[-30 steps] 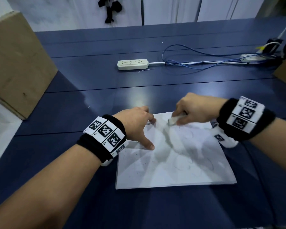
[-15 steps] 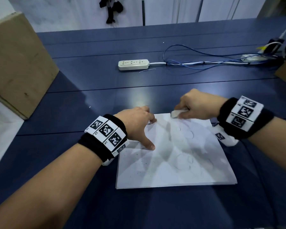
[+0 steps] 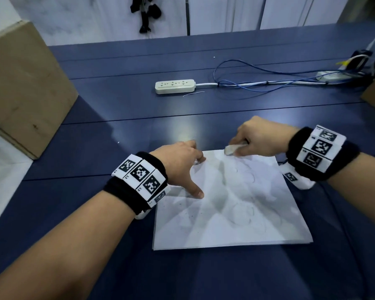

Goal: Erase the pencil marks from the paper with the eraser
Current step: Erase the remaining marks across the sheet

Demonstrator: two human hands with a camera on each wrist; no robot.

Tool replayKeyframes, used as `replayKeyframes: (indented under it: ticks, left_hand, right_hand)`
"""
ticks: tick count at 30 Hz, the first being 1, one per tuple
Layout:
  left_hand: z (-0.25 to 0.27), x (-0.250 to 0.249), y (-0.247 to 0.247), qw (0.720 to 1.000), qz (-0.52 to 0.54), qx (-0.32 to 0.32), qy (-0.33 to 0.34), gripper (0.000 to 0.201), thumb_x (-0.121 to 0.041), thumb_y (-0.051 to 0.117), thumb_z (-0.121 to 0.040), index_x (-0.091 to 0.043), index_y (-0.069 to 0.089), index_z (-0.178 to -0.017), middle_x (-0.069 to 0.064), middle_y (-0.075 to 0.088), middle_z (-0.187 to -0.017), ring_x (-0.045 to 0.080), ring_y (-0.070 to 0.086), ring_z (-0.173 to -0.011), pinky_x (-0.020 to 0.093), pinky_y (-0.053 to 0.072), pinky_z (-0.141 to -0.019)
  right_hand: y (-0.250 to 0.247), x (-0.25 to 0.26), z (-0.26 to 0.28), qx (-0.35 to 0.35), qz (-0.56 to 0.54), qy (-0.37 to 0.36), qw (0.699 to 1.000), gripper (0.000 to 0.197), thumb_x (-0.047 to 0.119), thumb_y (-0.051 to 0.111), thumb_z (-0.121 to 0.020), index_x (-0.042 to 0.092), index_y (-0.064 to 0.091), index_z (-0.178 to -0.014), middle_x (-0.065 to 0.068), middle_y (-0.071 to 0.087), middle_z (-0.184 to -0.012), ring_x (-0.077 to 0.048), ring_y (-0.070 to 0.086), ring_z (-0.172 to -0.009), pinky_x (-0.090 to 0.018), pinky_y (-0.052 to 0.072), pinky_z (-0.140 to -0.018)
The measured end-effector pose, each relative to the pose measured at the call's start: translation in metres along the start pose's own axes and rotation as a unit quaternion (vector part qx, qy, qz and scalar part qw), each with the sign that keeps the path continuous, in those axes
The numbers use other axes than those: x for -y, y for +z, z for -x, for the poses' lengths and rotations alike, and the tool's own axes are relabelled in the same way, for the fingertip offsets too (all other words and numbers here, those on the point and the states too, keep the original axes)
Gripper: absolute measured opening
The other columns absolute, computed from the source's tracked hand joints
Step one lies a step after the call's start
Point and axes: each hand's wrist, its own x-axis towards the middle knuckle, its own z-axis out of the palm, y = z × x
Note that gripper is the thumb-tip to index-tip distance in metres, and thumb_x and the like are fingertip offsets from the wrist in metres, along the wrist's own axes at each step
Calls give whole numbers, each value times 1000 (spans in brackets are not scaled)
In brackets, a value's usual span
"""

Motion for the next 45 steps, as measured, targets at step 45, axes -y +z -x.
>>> replayKeyframes:
  ticks: [45]
  left_hand:
    - [-2,1,0,1000,-6,2,4,90,-72,77,-55,-28,52,-129,-11,38,-106,14,49,-104,36,53,-78]
  right_hand:
    - [0,33,45,162,-85,-84,980,47,65,50,-72,40,72,-104,3,60,-81,-9,55,-73,-24,46,-64]
